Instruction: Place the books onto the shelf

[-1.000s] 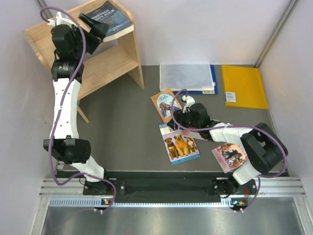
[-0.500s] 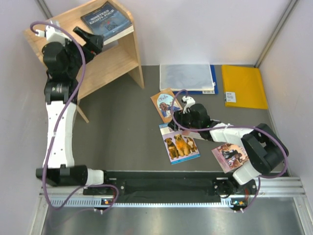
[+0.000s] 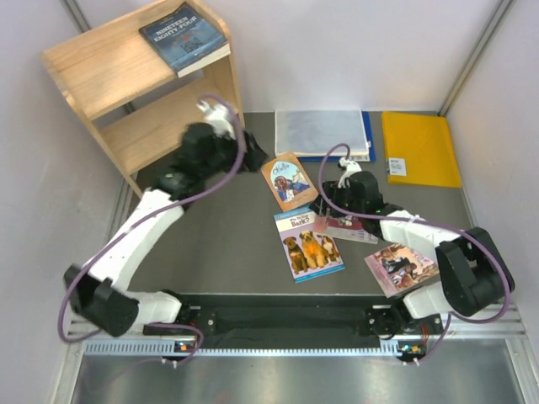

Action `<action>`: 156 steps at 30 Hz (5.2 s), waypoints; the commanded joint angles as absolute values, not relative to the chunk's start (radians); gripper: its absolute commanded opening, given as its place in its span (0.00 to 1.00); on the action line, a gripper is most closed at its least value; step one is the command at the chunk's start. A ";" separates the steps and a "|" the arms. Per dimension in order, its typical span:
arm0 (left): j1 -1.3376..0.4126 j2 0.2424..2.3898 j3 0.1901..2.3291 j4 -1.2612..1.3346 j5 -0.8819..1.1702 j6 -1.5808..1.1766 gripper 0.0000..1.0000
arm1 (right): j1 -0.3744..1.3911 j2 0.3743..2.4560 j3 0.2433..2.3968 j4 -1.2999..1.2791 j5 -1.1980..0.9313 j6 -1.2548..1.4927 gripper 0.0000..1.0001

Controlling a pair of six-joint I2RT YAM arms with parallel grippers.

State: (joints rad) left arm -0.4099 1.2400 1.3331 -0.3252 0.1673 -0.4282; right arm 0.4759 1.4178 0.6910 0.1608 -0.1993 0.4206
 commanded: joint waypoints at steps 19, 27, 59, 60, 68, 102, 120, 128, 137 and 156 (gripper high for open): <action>-0.815 1.957 1.480 -0.348 -0.005 -0.313 0.29 | 0.020 1.009 0.356 0.057 -0.095 0.726 0.63; -0.830 2.054 1.578 -0.331 0.051 -0.314 0.00 | 0.008 1.046 0.351 0.018 -0.052 0.709 0.62; -0.877 2.280 1.697 -0.388 0.095 -0.308 0.00 | 0.008 1.219 0.380 0.360 -0.379 0.680 0.45; -0.877 2.279 1.694 -0.388 0.094 -0.305 0.00 | 0.008 1.238 0.390 0.356 -0.377 0.675 0.36; -0.876 2.165 1.608 -0.390 0.048 -0.215 0.24 | 0.014 1.284 0.531 0.201 -0.351 0.525 0.00; -0.508 1.595 1.071 0.147 0.603 -0.038 0.99 | 0.185 1.597 1.506 -0.780 -0.991 -0.488 0.00; -0.509 1.600 1.048 0.224 0.741 -0.141 0.93 | 0.247 1.637 1.594 -0.739 -0.959 -0.445 0.00; -0.509 1.595 1.028 0.204 0.755 -0.136 0.86 | 0.242 1.683 1.674 -0.739 -0.945 -0.417 0.00; -0.509 1.592 1.031 0.189 0.767 -0.141 0.76 | 0.236 1.706 1.721 -0.753 -0.908 -0.411 0.00; -0.509 1.611 1.055 0.207 0.807 -0.184 0.23 | 0.218 1.715 1.747 -0.746 -0.916 -0.405 0.00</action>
State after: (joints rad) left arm -0.5049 1.6318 1.0283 0.1493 0.7460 -0.1574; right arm 0.2241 1.7153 1.6909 -0.7723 -0.8837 -0.3992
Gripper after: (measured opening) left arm 0.333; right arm 0.035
